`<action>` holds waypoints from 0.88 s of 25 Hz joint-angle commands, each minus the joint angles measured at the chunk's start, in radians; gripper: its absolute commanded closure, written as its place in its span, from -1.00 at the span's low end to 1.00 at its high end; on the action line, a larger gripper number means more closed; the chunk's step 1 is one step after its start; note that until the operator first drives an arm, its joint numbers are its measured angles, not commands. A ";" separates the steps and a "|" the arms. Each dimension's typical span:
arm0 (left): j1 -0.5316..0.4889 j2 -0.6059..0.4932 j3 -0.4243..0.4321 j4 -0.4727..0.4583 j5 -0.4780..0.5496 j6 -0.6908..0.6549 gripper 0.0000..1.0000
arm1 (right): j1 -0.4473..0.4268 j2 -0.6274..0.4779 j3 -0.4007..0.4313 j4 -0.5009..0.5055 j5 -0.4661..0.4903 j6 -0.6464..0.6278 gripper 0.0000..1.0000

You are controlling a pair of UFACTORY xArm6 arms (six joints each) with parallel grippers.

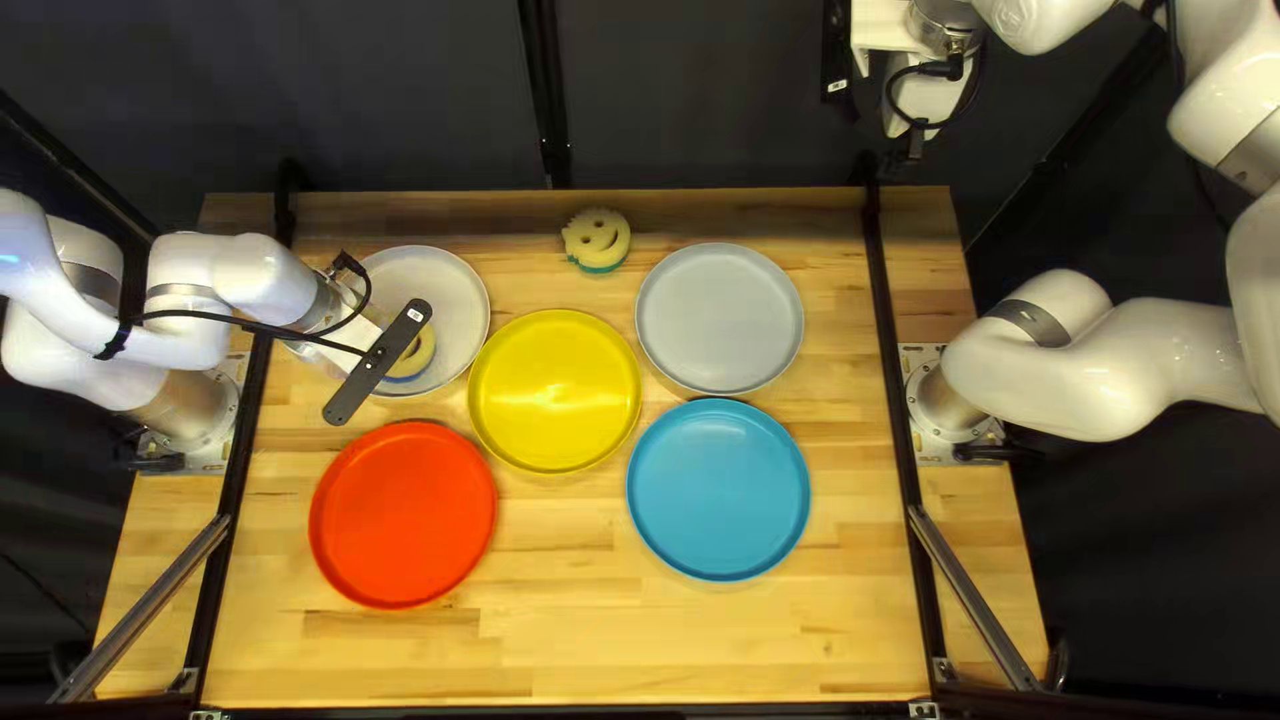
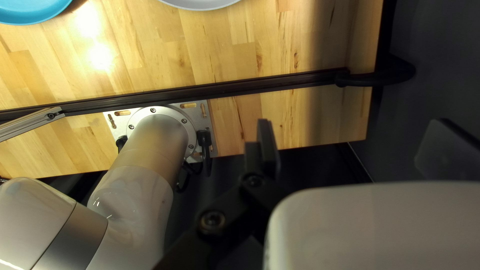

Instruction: Pick up sponge and scrub the plate

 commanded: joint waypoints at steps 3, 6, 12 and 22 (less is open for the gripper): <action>0.013 0.092 -0.054 -0.009 -0.049 0.036 1.00 | 0.000 0.000 0.000 0.000 0.000 0.000 -1.00; 0.022 0.131 -0.084 -0.013 -0.063 0.055 1.00 | 0.000 0.000 0.000 0.000 0.000 0.000 -1.00; 0.023 0.143 -0.088 -0.015 -0.075 0.069 1.00 | 0.000 0.000 0.000 0.000 0.000 0.000 -1.00; 0.044 -0.020 0.055 -0.036 -0.032 0.082 1.00 | 0.000 0.000 0.000 0.000 0.000 0.000 -1.00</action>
